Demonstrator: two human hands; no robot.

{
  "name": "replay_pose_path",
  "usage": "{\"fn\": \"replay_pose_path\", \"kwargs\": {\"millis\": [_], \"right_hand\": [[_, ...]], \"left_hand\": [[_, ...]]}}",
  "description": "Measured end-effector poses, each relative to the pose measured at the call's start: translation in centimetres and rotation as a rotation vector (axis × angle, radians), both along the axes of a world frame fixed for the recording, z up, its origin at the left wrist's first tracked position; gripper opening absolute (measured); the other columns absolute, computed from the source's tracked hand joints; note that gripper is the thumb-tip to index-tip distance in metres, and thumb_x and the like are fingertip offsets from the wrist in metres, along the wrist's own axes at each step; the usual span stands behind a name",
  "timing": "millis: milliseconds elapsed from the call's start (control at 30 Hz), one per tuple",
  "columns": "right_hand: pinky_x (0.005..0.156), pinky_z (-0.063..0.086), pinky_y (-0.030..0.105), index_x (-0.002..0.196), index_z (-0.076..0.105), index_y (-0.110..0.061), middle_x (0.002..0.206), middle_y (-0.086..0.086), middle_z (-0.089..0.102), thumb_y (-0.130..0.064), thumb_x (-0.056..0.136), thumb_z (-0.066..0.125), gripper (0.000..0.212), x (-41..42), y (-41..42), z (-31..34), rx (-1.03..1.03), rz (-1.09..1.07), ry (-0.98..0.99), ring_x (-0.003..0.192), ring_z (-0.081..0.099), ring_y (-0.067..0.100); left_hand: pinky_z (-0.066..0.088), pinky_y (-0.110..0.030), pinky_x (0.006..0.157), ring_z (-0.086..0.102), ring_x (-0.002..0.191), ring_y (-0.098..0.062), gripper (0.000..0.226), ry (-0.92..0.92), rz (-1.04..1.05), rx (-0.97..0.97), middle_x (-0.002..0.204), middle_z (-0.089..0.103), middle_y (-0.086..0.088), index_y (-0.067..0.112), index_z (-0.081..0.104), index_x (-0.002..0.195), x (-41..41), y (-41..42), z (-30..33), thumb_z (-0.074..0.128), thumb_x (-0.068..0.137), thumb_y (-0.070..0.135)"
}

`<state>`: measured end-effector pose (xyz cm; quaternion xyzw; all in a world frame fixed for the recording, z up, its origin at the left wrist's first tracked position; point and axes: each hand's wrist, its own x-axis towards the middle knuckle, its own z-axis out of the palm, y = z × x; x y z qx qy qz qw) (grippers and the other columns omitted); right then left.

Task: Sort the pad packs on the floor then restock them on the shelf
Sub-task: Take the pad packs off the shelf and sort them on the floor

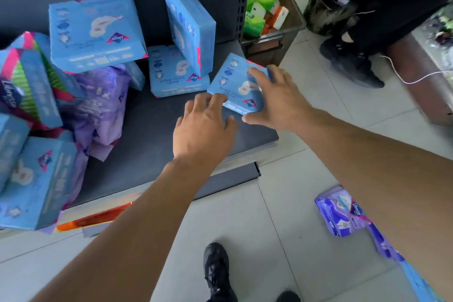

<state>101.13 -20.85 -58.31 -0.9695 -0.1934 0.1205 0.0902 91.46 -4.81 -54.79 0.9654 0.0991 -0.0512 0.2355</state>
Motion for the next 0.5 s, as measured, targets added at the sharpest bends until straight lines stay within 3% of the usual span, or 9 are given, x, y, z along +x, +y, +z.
{"fn": "replay_pose_path", "kwargs": {"millis": [67,133,200,267,333,400,500], "right_hand": [[0.107,0.034,0.039,0.146,0.029,-0.03,0.139,0.008,0.033,-0.057,0.063,0.075,0.099,-1.1,-1.1,0.5,0.179,-0.075,0.059,0.131,0.03,0.029],[0.097,0.038,0.027,0.139,0.038,-0.045,0.127,-0.006,0.043,-0.049,0.07,0.077,0.08,-2.9,-3.0,2.3,0.447,-0.204,0.304,0.123,0.039,0.014],[0.08,0.044,0.017,0.113,0.056,-0.061,0.103,-0.017,0.06,-0.042,0.074,0.072,0.046,-5.1,-5.7,4.1,0.731,-0.287,0.558,0.099,0.054,0.001],[0.07,0.043,0.02,0.09,0.07,-0.049,0.086,-0.015,0.064,-0.048,0.062,0.065,0.028,-7.4,-8.4,4.9,0.945,-0.475,0.728,0.081,0.054,0.006],[0.064,0.038,0.028,0.088,0.068,-0.031,0.088,0.0,0.061,-0.055,0.052,0.064,0.044,-9.6,-11.1,5.0,1.084,-0.642,0.903,0.077,0.048,0.017],[0.059,0.035,0.029,0.094,0.064,-0.027,0.092,0.007,0.058,-0.061,0.051,0.07,0.055,-11.6,-13.2,5.1,1.173,-0.654,1.065,0.069,0.046,0.018],[0.059,0.035,0.032,0.087,0.071,-0.031,0.091,0.008,0.066,-0.078,0.065,0.044,0.059,-14.5,-16.1,5.0,1.261,-0.787,1.151,0.063,0.055,0.022]], "left_hand": [[0.047,-0.041,0.09,0.04,0.123,-0.018,0.043,-0.058,0.021,-0.073,0.135,0.045,0.005,0.027,0.046,0.134,0.1,-0.1,-0.3,0.054,0.091,0.033],[0.045,-0.034,0.089,0.04,0.125,-0.014,0.049,-0.163,0.043,-0.235,0.136,0.042,0.007,0.028,0.043,0.136,-0.3,-0.6,-0.2,0.058,0.089,0.029],[0.04,-0.026,0.098,0.036,0.131,-0.007,0.062,-0.193,0.021,-0.445,0.141,0.036,0.01,0.031,0.035,0.142,-0.8,-1.4,0.1,0.064,0.088,0.027],[0.036,-0.025,0.106,0.034,0.133,0.001,0.067,-0.111,-0.048,-0.58,0.143,0.037,0.014,0.033,0.033,0.144,-1.0,-2.7,0.5,0.067,0.086,0.026],[0.041,-0.03,0.106,0.046,0.123,0.006,0.055,0.039,-0.104,-0.679,0.132,0.051,0.019,0.035,0.046,0.135,-1.0,-4.5,0.7,0.069,0.085,0.03],[0.049,-0.034,0.098,0.061,0.105,0.003,0.037,0.174,-0.143,-0.754,0.113,0.066,0.019,0.038,0.056,0.117,-1.3,-6.7,1.0,0.071,0.083,0.034],[0.057,-0.03,0.081,0.07,0.085,-0.006,0.032,0.272,-0.137,-0.763,0.099,0.072,0.012,0.03,0.061,0.113,-2.6,-10.5,1.2,0.074,0.083,0.035]]}}
